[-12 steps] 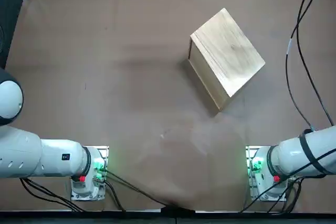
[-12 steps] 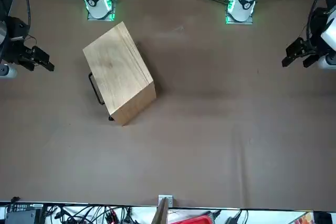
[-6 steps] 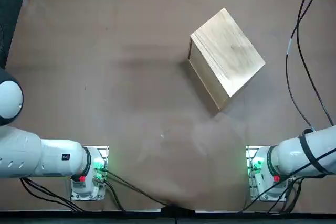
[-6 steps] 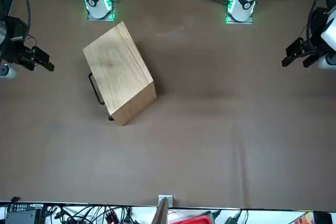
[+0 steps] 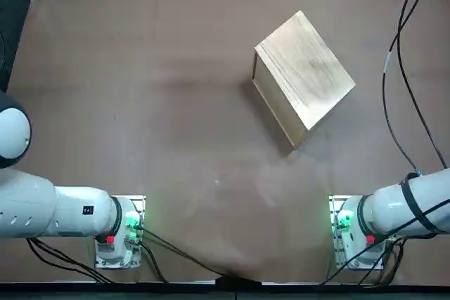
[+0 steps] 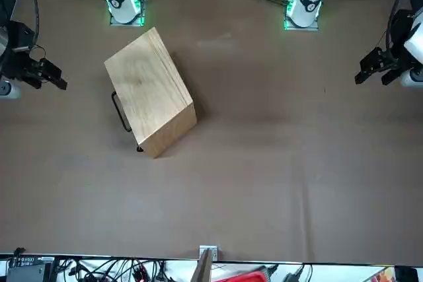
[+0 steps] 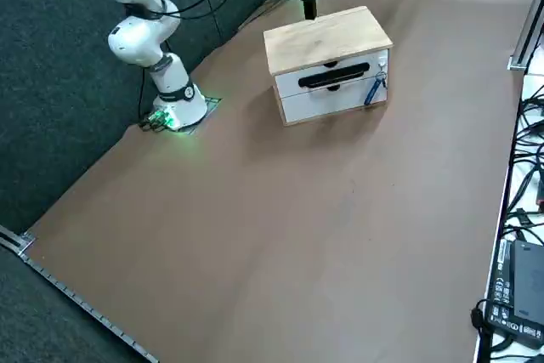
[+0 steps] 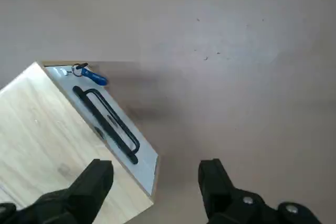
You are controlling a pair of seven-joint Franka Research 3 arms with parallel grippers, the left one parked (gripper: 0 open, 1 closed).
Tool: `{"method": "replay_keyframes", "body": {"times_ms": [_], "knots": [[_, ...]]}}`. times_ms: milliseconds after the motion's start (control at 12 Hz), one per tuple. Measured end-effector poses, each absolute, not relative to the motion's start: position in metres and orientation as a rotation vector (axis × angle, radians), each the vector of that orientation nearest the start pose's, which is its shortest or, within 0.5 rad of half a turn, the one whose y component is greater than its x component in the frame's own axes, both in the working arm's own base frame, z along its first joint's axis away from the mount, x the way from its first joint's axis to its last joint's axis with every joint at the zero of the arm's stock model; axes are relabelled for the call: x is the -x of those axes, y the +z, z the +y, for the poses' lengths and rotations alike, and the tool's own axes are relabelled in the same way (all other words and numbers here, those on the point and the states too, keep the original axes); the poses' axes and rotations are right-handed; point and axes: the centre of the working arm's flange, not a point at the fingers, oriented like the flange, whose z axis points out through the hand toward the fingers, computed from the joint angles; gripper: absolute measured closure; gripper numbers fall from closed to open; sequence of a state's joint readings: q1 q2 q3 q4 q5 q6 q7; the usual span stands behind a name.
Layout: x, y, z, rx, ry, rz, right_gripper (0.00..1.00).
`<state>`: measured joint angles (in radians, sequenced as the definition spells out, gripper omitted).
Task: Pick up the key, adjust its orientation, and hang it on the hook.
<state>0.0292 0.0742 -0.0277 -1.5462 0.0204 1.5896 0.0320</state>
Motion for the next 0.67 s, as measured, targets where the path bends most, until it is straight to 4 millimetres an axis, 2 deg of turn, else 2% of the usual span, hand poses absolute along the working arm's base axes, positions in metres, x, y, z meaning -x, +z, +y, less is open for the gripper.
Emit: {"method": "replay_keyframes", "body": {"times_ms": [667], "knots": [[-0.5780,0.5957,0.0033,3.135,0.049,0.046,0.00]]}}
